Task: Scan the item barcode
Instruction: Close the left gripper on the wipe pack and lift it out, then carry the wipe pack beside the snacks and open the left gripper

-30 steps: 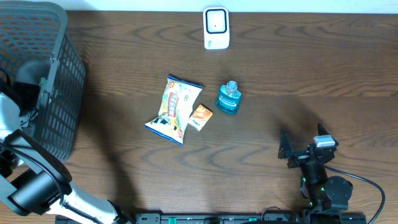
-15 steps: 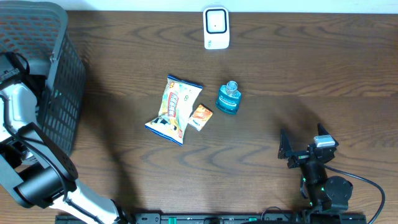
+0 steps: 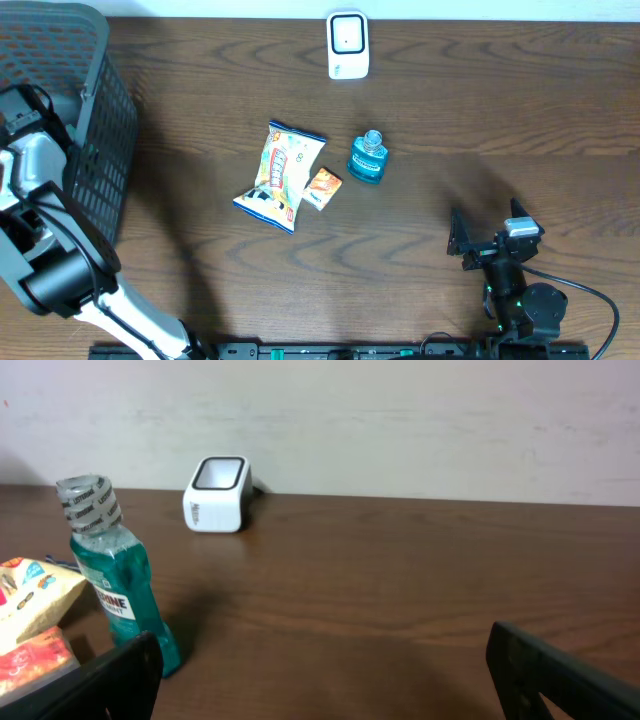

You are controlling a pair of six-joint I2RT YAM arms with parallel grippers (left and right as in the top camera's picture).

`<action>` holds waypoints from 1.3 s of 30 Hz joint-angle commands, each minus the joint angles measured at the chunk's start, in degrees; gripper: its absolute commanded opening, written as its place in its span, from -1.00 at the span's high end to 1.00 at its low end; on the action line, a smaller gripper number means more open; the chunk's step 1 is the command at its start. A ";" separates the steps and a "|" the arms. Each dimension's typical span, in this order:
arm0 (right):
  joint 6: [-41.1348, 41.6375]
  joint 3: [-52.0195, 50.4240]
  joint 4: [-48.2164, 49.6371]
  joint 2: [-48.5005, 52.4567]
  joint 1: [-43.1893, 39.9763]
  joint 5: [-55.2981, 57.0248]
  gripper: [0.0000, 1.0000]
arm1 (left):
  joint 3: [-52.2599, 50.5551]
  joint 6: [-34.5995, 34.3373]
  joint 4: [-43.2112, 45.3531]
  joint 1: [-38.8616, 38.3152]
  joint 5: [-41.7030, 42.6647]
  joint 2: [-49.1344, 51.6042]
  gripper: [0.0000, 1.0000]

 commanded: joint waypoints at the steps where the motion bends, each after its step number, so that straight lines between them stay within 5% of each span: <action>1: 0.76 -0.07 -0.15 -0.13 0.00 0.44 -0.99 | -0.50 -4.17 -0.11 -0.13 0.35 3.41 -0.96; 4: 0.76 -0.07 -0.15 -0.13 0.00 0.44 -0.98 | -0.48 -4.31 0.76 -0.11 0.76 5.18 -0.92; 9: 0.76 -0.07 -0.15 -0.13 0.00 0.44 -0.99 | -0.48 -1.62 2.43 -0.13 1.14 6.21 0.05; 12: 0.76 -0.07 -0.15 -0.13 0.00 0.44 -0.98 | -0.48 2.71 4.70 -0.11 2.40 6.21 0.23; 17: 0.76 -0.07 -0.17 -0.13 0.00 0.44 -0.99 | -0.42 5.70 6.45 0.63 7.48 5.68 0.84; 34: 0.76 -0.07 -0.17 -0.13 0.00 0.44 -0.98 | -0.33 23.74 7.93 4.55 11.08 -19.19 0.85; 39: 0.76 -0.07 -0.15 -0.13 0.00 0.44 -0.99 | -0.33 26.01 6.99 4.55 21.03 -32.17 0.86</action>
